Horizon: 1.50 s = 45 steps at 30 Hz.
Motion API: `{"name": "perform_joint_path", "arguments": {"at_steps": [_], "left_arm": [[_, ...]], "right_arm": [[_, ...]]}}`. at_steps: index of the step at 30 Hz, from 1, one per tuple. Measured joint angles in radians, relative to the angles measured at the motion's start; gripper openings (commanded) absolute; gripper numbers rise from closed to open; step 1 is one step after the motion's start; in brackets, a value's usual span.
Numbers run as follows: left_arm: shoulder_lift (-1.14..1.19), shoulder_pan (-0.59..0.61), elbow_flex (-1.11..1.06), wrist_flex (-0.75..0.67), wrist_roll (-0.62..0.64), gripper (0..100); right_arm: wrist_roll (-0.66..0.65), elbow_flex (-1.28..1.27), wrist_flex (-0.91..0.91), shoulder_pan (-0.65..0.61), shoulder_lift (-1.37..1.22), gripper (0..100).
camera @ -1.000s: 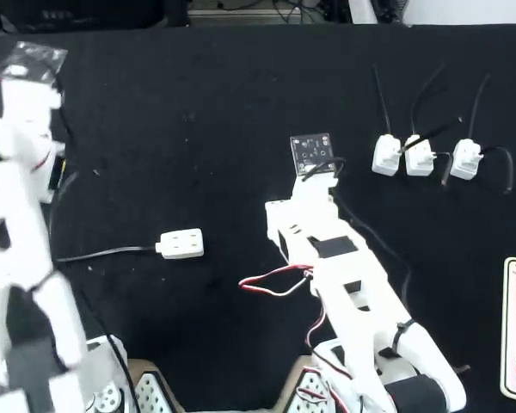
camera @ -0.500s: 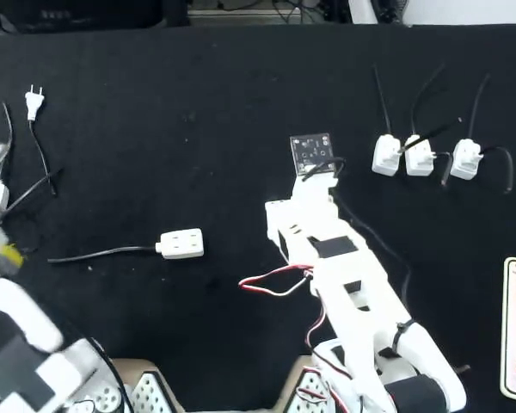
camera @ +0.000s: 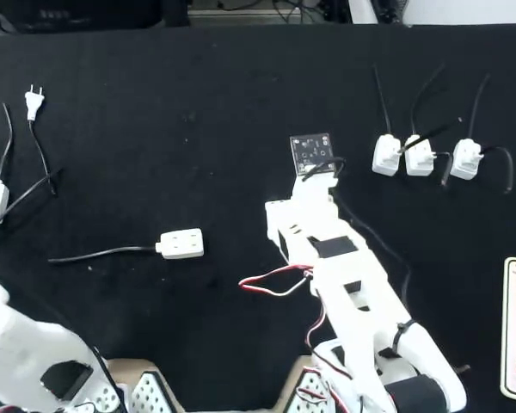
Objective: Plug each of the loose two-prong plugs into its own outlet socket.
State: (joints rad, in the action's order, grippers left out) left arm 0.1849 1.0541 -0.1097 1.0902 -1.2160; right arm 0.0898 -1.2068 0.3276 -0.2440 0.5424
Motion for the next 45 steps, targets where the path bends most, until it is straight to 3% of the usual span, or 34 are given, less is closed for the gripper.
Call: {"name": "perform_joint_path", "arguments": {"at_steps": [9,35,37,41,45], "left_arm": [[0.101,-0.041,0.003,-0.178,0.046,26],[0.176,-0.084,0.026,-0.198,0.055,25],[0.201,-0.083,0.055,-0.195,0.055,21],[0.241,-0.074,0.075,-0.189,0.057,2],[0.253,-0.075,0.077,-0.192,0.057,4]], "right_arm": [[0.000,0.000,0.000,0.000,0.000,18.8],[0.000,0.000,0.000,0.000,0.000,18.8],[0.000,0.000,0.000,0.000,0.000,18.8],[0.000,0.000,0.000,0.000,0.000,18.8],[0.000,0.000,0.000,0.000,0.000,18.8]]}}
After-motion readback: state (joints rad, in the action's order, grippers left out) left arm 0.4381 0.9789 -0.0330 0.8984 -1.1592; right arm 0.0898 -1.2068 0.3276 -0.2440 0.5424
